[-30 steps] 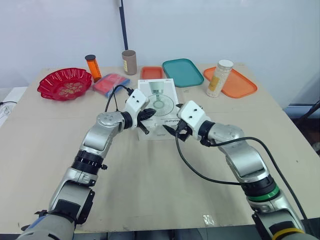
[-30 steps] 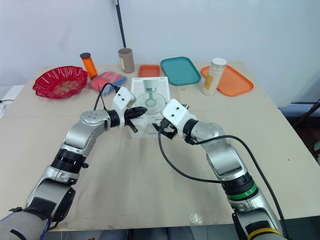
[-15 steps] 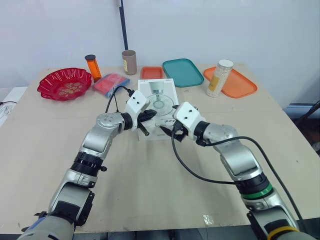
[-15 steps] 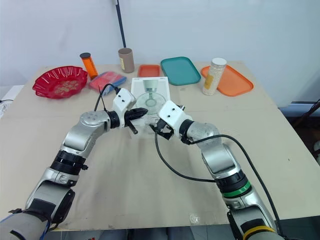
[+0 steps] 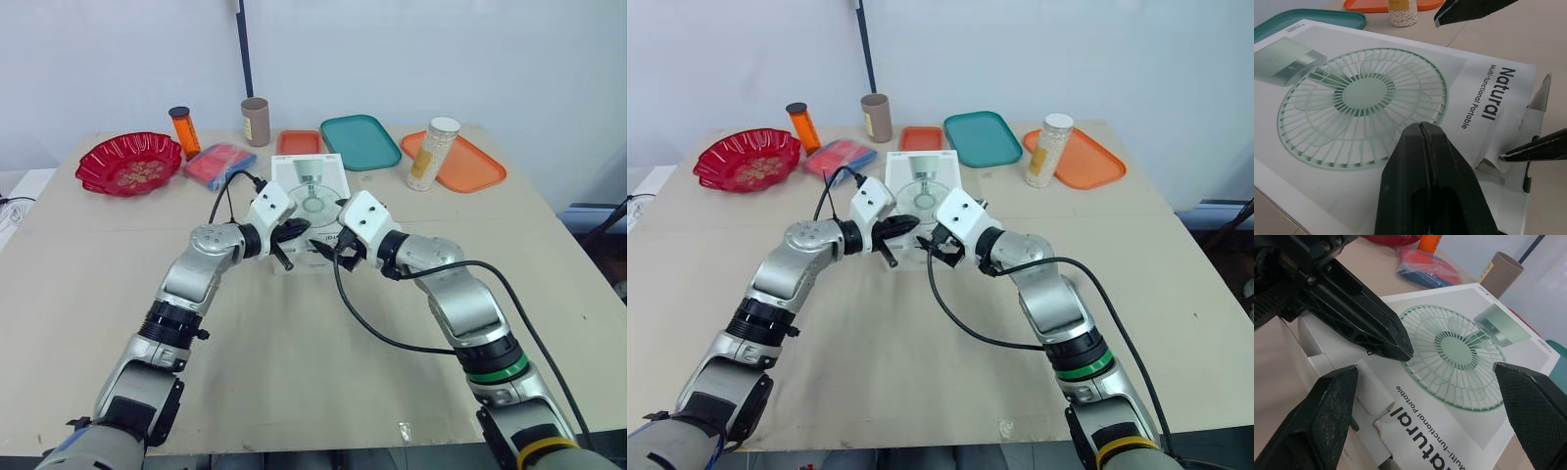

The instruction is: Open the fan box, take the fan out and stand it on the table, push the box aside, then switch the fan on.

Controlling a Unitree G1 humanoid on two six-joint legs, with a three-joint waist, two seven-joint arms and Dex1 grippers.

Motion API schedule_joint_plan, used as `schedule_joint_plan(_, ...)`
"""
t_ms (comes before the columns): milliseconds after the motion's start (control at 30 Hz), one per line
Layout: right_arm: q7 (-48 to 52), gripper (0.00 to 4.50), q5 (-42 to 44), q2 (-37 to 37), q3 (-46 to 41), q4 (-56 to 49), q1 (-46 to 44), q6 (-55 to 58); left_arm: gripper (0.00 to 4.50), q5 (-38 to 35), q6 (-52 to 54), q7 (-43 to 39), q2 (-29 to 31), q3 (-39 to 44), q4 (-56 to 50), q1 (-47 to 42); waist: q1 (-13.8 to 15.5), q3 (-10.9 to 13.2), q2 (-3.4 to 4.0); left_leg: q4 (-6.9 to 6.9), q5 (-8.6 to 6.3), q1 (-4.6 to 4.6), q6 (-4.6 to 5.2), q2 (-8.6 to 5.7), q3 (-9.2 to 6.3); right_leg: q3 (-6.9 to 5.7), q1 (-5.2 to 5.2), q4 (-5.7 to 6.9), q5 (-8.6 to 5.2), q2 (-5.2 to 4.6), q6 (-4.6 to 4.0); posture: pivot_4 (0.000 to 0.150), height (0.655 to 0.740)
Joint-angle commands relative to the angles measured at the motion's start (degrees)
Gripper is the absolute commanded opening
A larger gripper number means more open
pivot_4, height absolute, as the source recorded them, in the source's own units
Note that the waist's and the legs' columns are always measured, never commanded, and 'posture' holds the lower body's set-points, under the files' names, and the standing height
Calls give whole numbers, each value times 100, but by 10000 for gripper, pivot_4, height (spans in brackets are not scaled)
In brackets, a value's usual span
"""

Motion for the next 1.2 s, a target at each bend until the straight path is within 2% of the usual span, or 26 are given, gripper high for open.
schedule_joint_plan(33, -6, 45000, -89, -37, -88, -47, -172, -149, 479, 43, 29, -89, -13, -125, -23, 72, 0, 0, 0, 0, 0, 0, 0, 0, 0, 0, 0, 0, 0, 0, 0, 1500, 7400)
schedule_joint_plan(300, -166, 45000, -138, 159, -194, 293, -420, -150, 479, 42, 28, -89, -19, -117, -40, 70, 0, 0, 0, 0, 0, 0, 0, 0, 0, 0, -1, 0, 1, 0, 1, 1500, 7400)
schedule_joint_plan(467, 116, 45000, 379, 156, -494, -223, -324, 265, 479, 28, 78, -87, 13, -94, -103, 93, 6, 0, 0, 0, 0, -6, 0, -1, -2, -1, -2, -1, 1, -2, 1, 1500, 7400)
schedule_joint_plan(800, 1131, 45000, 1223, -1092, -1020, -1869, 936, 551, 479, -15, 275, -61, 73, -18, -207, 81, 11, 0, 0, 2, -2, -15, 4, -1, -4, -4, -8, -3, 1, 0, 3, 1500, 7400)
schedule_joint_plan(967, 1197, 45000, 1119, -1343, -844, -1810, 1178, 261, 479, -31, 319, -52, 66, -2, -219, 66, 10, 0, 0, 6, -2, -12, 4, -1, -2, -3, -5, -2, 2, 0, 4, 1500, 7400)
schedule_joint_plan(1200, 1043, 45000, 777, -1177, -432, -1223, 1089, -126, 479, -54, 410, -34, 137, 24, -351, 121, 11, 1, -2, 5, -1, -13, 2, 0, -3, -4, -6, -3, 2, 0, 4, 1500, 7400)
